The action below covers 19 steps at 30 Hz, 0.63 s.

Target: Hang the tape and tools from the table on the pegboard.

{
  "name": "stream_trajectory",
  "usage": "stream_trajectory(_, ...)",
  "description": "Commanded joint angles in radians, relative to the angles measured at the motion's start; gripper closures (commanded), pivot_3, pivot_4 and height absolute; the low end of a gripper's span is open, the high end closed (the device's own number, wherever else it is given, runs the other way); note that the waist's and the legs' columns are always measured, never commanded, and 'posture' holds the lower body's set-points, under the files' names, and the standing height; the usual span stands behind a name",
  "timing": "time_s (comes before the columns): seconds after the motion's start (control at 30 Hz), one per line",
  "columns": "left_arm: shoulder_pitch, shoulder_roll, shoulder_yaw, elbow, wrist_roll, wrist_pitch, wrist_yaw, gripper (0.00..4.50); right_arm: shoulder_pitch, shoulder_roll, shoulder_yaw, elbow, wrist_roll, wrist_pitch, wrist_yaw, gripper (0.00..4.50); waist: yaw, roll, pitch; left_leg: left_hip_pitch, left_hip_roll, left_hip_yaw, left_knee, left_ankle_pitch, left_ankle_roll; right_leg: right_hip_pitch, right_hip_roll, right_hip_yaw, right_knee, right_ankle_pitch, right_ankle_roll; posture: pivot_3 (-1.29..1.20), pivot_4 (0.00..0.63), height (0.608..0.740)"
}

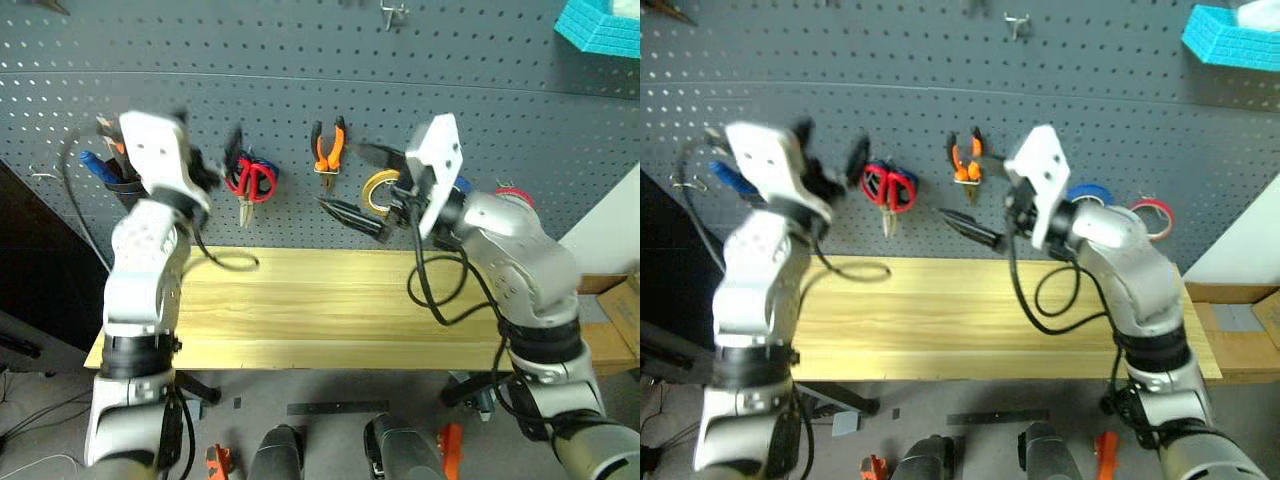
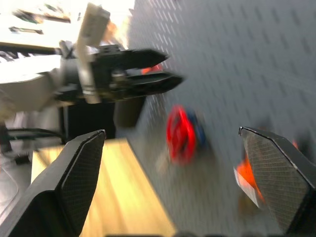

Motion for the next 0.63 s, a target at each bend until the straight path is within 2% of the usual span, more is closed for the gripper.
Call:
stream_trajectory(0.03, 0.077, 0.0, -0.021, -0.204, -0.066, 0.093, -0.05, 0.57, 0.112, -0.002, -0.044, -0.103, 0.003, -0.005, -0.068, 0.0, -0.001, 0.002, -0.003, 0.001, 0.0, 0.0, 0.0, 0.0, 0.0, 0.0, 0.001, 0.0, 0.001, 0.0, 0.0, -0.06, 0.091, 0.74)
stream_trajectory(0.1, 0.128, -0.015, -0.034, -0.251, -0.081, 0.113, -0.063, 0.57, 0.182, 0.0, -0.048, -0.12, -0.014, -0.024, -0.099, 0.0, 0.0, 0.006, -0.006, 0.007, 0.0, 0.001, 0.0, 0.001, 0.001, 0.007, 0.0, 0.001, 0.0, 0.0, 0.0, -0.06, 0.086, 0.74)
stream_trajectory(0.17, 0.203, -0.018, -0.07, -0.247, -0.035, 0.083, -0.08, 0.57, 0.306, 0.007, -0.038, -0.104, -0.054, -0.08, -0.133, 0.0, 0.002, 0.006, -0.015, 0.015, -0.001, 0.002, -0.002, 0.0, 0.001, 0.016, 0.0, 0.002, -0.003, -0.002, 0.002, -0.07, 0.075, 0.74)
stream_trajectory(0.33, 0.334, -0.062, -0.078, -0.149, -0.036, 0.066, -0.117, 0.57, 0.501, 0.032, -0.017, 0.035, -0.179, -0.303, -0.189, 0.0, 0.002, 0.008, -0.032, 0.016, -0.001, 0.004, -0.001, 0.001, 0.001, 0.016, 0.0, 0.004, -0.003, -0.003, 0.005, -0.07, 0.061, 0.74)
stream_trajectory(0.5, 0.385, -0.087, -0.067, 0.028, 0.066, -0.071, -0.1, 0.57, 0.544, 0.071, -0.067, 0.275, -0.31, -0.544, -0.324, 0.0, 0.0, 0.009, -0.042, 0.026, -0.001, 0.006, -0.001, 0.001, 0.002, 0.025, 0.001, 0.006, -0.004, -0.003, 0.004, -0.08, 0.037, 0.74)
stream_trajectory(0.63, 0.401, -0.097, -0.053, 0.185, 0.148, -0.224, -0.075, 0.57, 0.551, 0.105, -0.11, 0.44, -0.326, -0.637, -0.389, 0.0, 0.0, 0.01, -0.058, 0.032, -0.001, 0.006, -0.002, 0.001, 0.002, 0.032, 0.001, 0.006, -0.007, -0.006, -0.001, -0.07, 0.008, 0.74)
